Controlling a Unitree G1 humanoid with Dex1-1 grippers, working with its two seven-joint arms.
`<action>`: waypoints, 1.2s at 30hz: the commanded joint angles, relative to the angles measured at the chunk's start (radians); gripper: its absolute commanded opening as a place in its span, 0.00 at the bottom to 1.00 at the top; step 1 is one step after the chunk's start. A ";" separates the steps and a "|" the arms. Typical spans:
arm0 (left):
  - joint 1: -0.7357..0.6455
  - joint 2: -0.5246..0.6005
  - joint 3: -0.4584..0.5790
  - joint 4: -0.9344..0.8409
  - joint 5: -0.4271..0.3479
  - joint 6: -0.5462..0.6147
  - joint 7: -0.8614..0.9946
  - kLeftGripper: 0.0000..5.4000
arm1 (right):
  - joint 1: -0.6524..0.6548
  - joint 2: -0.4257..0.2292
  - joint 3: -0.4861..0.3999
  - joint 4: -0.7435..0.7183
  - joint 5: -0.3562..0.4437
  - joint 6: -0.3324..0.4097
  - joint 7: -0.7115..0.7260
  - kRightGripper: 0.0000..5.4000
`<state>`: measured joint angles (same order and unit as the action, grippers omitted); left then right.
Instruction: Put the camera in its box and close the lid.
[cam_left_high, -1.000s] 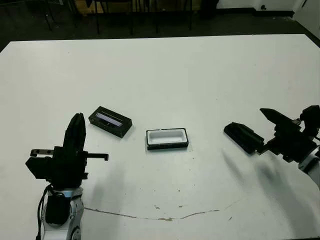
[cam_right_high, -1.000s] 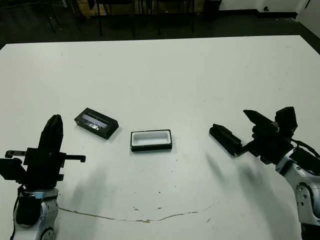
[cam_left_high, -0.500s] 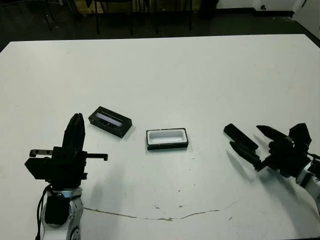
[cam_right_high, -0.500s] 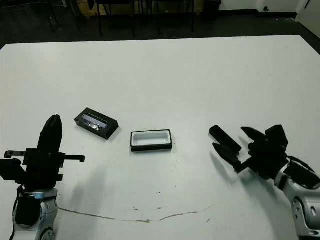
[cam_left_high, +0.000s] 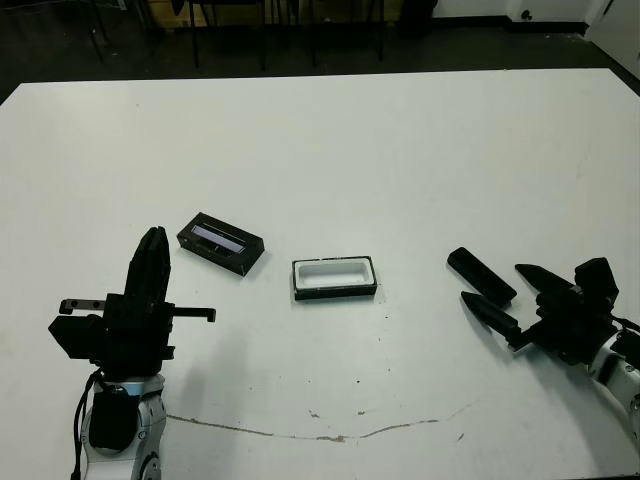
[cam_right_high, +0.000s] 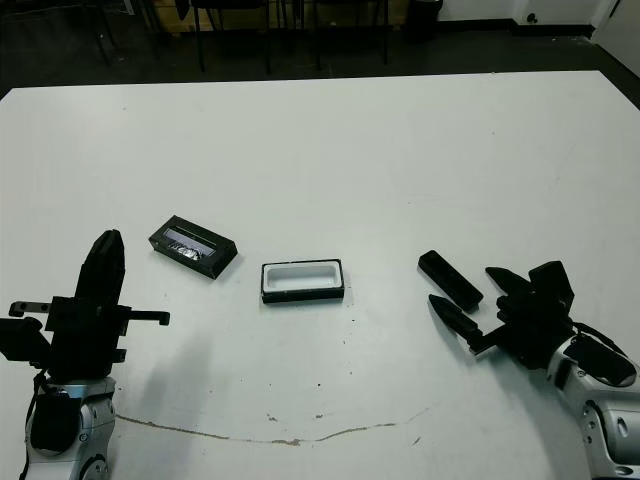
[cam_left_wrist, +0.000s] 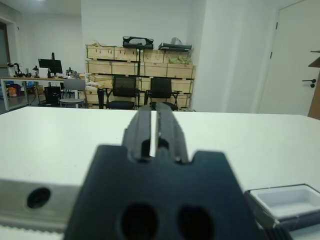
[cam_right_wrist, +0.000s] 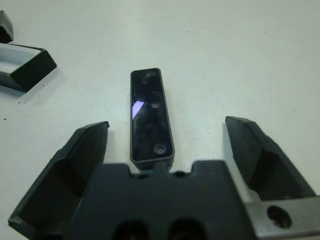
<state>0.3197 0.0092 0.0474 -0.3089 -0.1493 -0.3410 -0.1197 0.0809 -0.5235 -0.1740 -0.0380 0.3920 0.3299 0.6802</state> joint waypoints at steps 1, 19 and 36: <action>0.032 0.007 0.007 0.014 0.001 0.011 -0.001 0.00 | 0.005 0.009 0.010 0.022 -0.005 0.024 -0.003 0.96; 0.028 0.004 0.014 0.017 -0.007 0.003 -0.001 0.00 | 0.048 -0.073 0.006 -0.272 0.010 0.291 -0.074 0.36; 0.024 0.003 0.019 0.023 -0.014 -0.001 -0.003 0.00 | 0.017 -0.118 0.063 -0.139 -0.080 0.187 -0.017 0.10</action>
<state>0.3175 0.0091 0.0612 -0.2968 -0.1630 -0.3540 -0.1241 0.0786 -0.6384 -0.1241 -0.2096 0.3332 0.5150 0.6577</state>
